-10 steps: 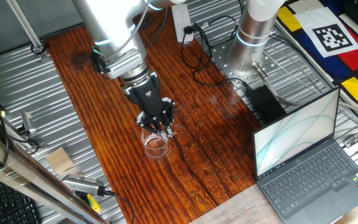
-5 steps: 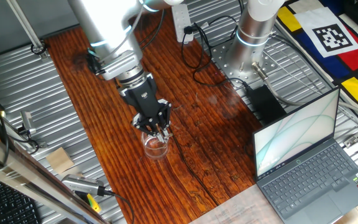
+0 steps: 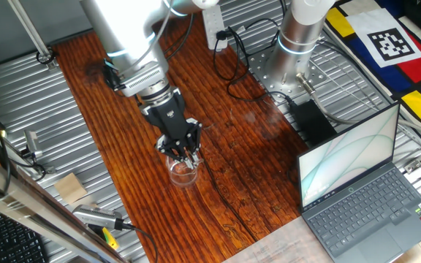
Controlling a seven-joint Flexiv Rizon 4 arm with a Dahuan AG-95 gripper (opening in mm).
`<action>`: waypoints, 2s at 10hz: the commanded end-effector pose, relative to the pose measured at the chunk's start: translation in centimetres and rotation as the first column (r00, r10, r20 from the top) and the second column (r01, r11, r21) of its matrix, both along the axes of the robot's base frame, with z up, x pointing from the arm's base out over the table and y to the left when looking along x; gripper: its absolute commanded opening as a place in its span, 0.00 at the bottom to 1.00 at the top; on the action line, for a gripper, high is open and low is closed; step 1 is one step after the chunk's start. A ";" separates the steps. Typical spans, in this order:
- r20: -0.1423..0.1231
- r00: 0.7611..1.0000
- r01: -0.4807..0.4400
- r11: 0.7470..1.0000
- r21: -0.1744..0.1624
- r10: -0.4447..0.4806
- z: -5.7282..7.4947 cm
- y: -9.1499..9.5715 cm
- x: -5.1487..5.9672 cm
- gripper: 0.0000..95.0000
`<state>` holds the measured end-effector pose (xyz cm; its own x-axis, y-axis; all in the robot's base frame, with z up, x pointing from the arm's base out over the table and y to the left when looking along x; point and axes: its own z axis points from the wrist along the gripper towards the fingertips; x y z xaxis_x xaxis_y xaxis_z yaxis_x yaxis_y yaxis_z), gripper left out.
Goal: Stir the beaker with a glass rod
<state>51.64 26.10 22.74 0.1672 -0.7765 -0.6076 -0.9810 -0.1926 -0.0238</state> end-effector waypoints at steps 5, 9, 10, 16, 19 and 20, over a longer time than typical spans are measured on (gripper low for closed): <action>0.006 1.000 0.000 1.000 0.012 0.000 -0.8 0.1 -1.0 0.00; 0.008 1.000 -0.009 1.000 0.010 0.009 -0.8 -0.5 -1.7 0.00; 0.009 1.000 -0.010 1.000 0.012 0.010 -0.8 -0.7 -1.7 0.00; 0.007 1.000 -0.004 1.000 0.023 0.004 -0.9 -0.9 -0.5 0.00; 0.010 1.000 -0.002 1.000 0.025 0.002 -1.3 -0.2 -0.3 0.00; 0.011 1.000 -0.004 1.000 0.025 0.004 -1.3 -0.1 -0.3 0.00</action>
<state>51.26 26.11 21.38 0.1800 -0.7585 -0.6264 -0.9793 -0.1979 -0.0418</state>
